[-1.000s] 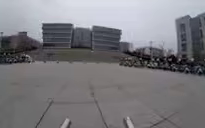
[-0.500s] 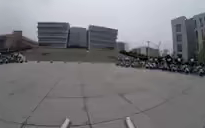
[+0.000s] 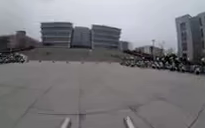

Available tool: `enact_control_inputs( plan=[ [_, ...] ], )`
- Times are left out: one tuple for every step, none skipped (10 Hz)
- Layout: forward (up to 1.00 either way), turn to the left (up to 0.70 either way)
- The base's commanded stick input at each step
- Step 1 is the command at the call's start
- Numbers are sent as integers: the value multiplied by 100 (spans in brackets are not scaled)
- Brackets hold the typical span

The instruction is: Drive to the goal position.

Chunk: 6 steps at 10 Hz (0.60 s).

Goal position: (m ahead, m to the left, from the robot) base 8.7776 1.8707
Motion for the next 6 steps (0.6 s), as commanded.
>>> enact_control_inputs(
  plan=[
    [100,28],
    [100,3],
    [100,0],
    [100,0],
    [100,0],
    [100,0]
  ],
)
